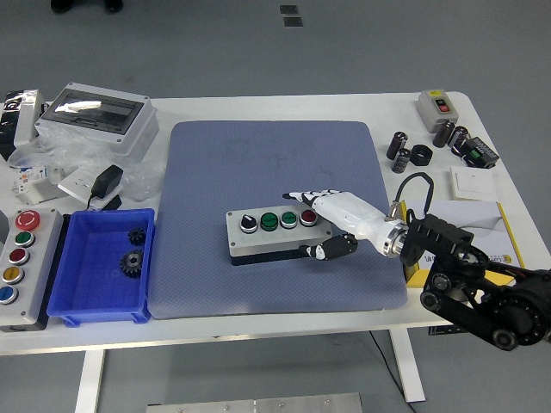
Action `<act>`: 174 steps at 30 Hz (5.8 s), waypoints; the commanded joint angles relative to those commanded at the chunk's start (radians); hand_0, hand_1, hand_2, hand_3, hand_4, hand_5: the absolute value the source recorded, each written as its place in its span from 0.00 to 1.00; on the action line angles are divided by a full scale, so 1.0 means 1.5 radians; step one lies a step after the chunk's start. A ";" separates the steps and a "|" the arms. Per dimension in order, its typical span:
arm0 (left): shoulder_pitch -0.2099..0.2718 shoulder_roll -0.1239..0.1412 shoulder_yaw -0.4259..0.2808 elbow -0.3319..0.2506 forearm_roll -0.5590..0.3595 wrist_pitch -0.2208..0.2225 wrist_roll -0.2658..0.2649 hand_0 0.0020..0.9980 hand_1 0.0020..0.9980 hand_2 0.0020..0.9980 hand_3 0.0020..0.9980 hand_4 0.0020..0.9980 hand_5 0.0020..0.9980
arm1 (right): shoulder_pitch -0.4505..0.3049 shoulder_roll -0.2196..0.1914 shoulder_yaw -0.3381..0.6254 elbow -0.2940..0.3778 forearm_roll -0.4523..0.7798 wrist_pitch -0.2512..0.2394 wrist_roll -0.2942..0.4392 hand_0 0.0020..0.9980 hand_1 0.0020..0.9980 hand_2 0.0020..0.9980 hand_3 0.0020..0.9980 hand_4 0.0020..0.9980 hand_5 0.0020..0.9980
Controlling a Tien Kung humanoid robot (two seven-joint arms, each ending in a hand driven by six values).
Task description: Pick up the button,place it on the desk,press the button,press the button
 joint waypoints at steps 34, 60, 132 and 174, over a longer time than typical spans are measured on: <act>0.000 0.002 -0.005 0.000 -0.002 0.006 -0.005 0.61 0.58 0.54 0.59 0.51 0.11 | -0.054 -0.093 0.107 0.127 0.080 0.025 -0.003 0.88 0.88 0.96 1.00 0.72 0.19; 0.000 0.000 -0.005 0.000 -0.004 0.005 -0.001 0.61 0.59 0.54 0.59 0.51 0.11 | 0.028 -0.154 0.141 0.266 0.163 0.258 -0.264 0.11 0.29 0.34 0.84 0.44 0.13; 0.009 -0.002 0.002 0.000 -0.015 0.005 -0.004 0.61 0.60 0.54 0.59 0.55 0.17 | -0.234 0.142 0.391 0.059 0.493 -0.058 0.143 0.38 0.55 0.62 0.74 0.58 0.18; 0.009 0.000 -0.004 0.000 -0.022 0.007 -0.006 0.61 0.61 0.54 0.59 0.57 0.18 | -0.219 0.146 0.429 0.060 0.565 -0.011 0.134 0.84 0.80 0.82 0.83 0.91 0.96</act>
